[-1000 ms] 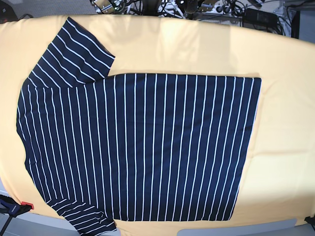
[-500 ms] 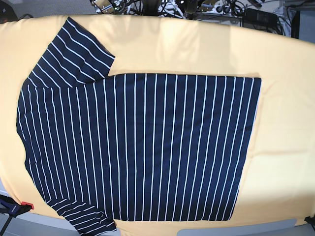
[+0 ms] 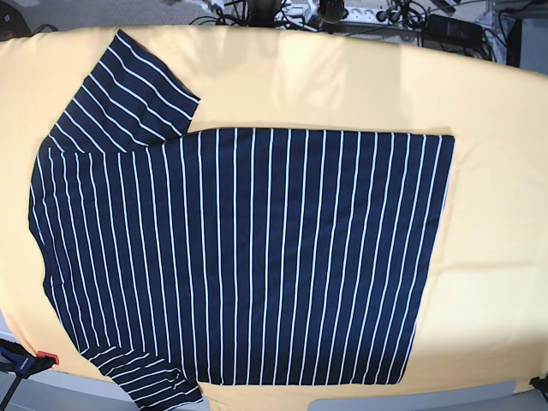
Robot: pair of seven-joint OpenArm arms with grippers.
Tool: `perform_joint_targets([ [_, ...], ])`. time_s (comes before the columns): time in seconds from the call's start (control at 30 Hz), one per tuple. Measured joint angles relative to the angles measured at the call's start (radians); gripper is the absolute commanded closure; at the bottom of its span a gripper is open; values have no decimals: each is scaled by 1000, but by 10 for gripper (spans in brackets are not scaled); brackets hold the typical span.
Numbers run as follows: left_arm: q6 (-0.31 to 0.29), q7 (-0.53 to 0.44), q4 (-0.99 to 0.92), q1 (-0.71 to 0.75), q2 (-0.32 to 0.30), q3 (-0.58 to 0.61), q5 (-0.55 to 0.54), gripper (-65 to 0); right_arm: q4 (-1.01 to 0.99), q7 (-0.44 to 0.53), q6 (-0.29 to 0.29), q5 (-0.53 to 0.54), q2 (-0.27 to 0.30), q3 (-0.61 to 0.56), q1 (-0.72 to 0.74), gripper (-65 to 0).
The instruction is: Fold the T-shirt properly
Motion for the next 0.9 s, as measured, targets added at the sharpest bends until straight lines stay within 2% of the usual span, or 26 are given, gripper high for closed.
perform_joint_targets([
  [0.1,2,18,82,71,-19,27,-13,0,26,2,37,1,34,0,-42,0],
  [0.23,3,33,231,165,-71,119,-14,0,140,-21,37,1,92,0,-132,0],
  [0.4,6,150,484,308,-153,204,-10,0,384,-182,26,17,174,0,-276,0],
  [0.5,4,201,657,388,-202,210,-6,0,583,-267,7,92,234,-3,-373,0],
  [0.63,13,273,873,478,-298,203,5,0,859,-311,2,109,322,-3,-523,0],
  [0.73,47,304,1026,564,-376,203,78,0,1054,-321,-51,110,396,-2,-658,0],
  [0.8,80,308,1125,627,-427,204,132,0,1186,-330,-107,107,447,-3,-742,0],
  [0.9,115,360,1269,710,-496,204,198,0,1381,-391,-180,66,507,2,-843,0],
])
